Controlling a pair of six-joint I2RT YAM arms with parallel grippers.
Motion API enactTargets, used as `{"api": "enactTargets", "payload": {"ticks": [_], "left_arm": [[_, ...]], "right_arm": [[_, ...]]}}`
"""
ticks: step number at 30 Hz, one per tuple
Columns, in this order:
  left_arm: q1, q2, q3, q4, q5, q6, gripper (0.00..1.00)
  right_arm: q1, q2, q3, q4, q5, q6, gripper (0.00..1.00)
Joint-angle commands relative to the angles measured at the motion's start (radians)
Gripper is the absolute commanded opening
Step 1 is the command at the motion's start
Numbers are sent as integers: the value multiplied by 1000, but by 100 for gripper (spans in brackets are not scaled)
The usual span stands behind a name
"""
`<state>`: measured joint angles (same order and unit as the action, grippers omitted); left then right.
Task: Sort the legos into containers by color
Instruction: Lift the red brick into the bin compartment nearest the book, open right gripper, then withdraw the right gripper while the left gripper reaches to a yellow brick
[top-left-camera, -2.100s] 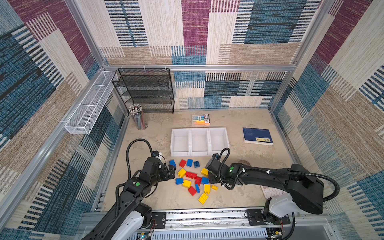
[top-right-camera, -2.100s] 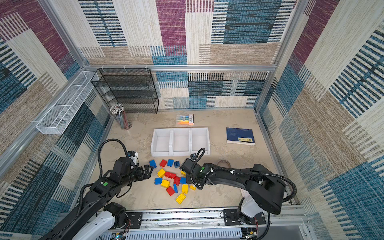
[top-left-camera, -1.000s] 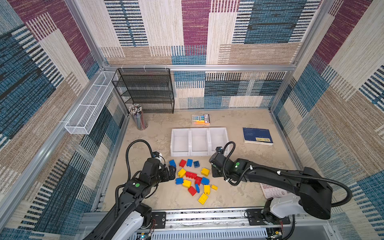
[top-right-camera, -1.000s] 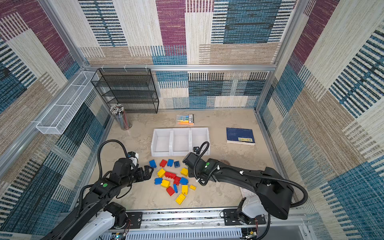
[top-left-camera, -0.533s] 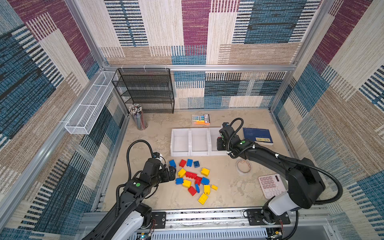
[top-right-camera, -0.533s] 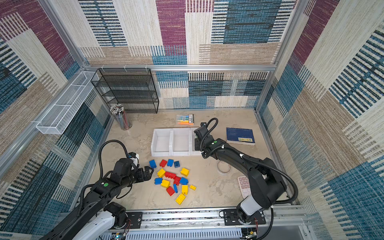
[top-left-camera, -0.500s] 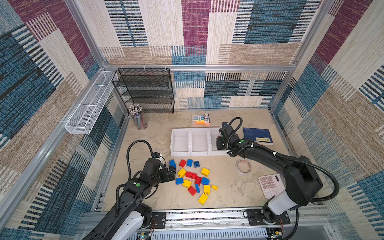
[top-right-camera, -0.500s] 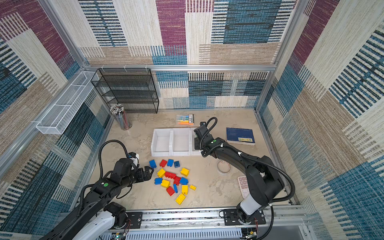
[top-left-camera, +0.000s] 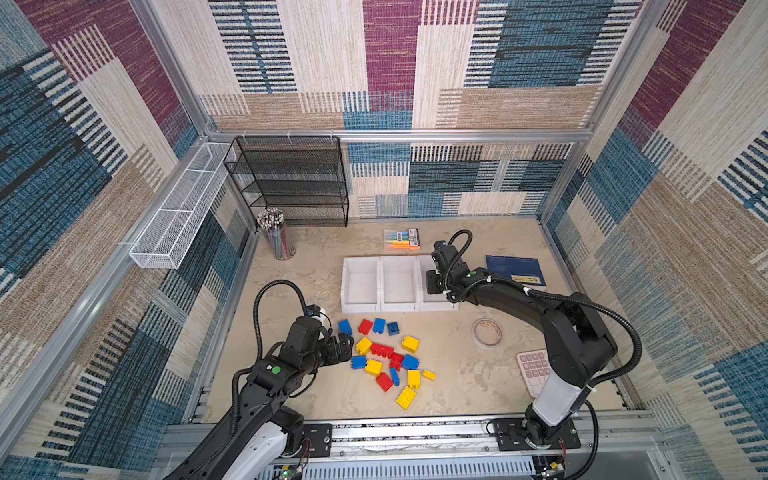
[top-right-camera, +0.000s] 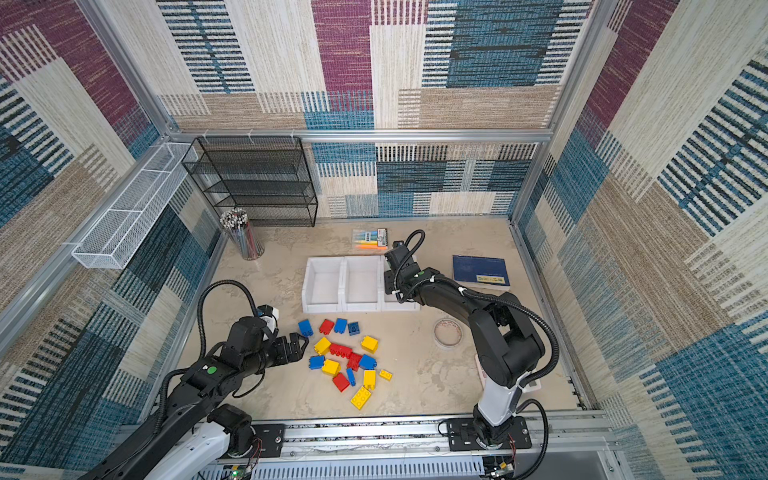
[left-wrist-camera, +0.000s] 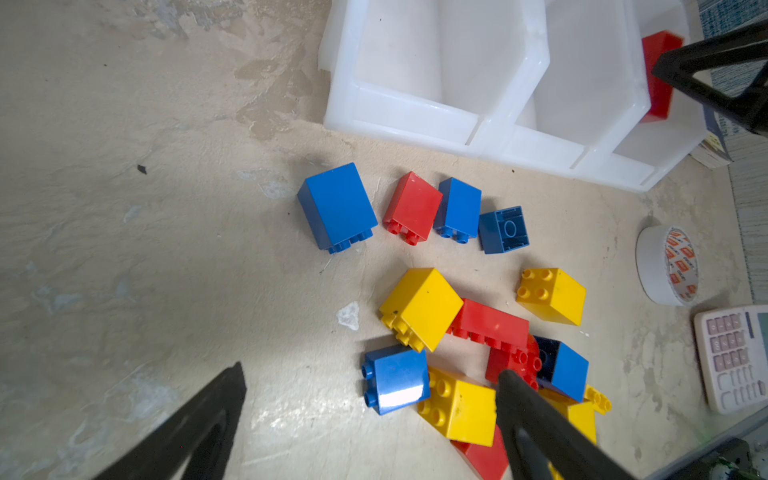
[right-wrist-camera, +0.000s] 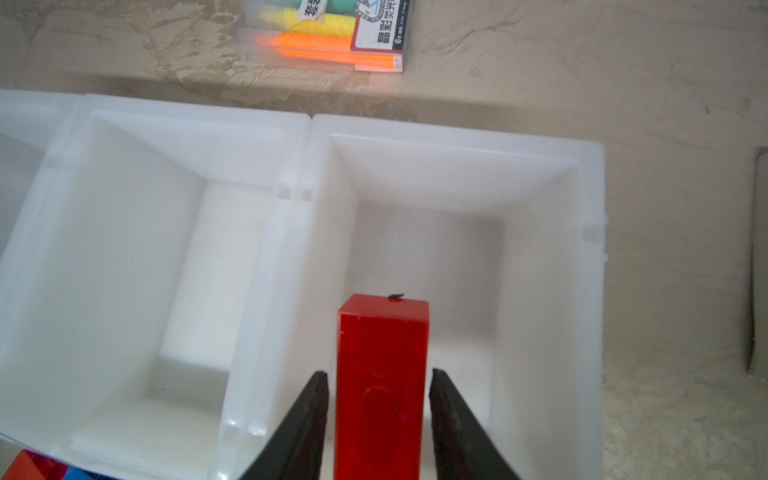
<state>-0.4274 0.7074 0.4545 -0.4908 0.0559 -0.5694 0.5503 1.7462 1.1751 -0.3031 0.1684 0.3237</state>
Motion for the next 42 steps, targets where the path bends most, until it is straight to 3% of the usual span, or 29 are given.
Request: {"api": "enactTargets", "payload": {"ticks": [1,5,19,28,42], "left_arm": [[-2,0,9,-12,4,-13,96],[-3,0,13,-12,12,-14,95],[-69,83,88,-15,18,56,94],[-247,293,229,-11,-57,145,93],[-466,698,426,78,-51,157,90]], "right_arm": [[1,-16,0,18,-6,2,54],[0,-55,2,-7,0,-3,62],[0,-410,-196,-136,53,53,65],[1,-598,-381,-174,65,168,65],[1,-649,-446,-185,33,212,65]]}}
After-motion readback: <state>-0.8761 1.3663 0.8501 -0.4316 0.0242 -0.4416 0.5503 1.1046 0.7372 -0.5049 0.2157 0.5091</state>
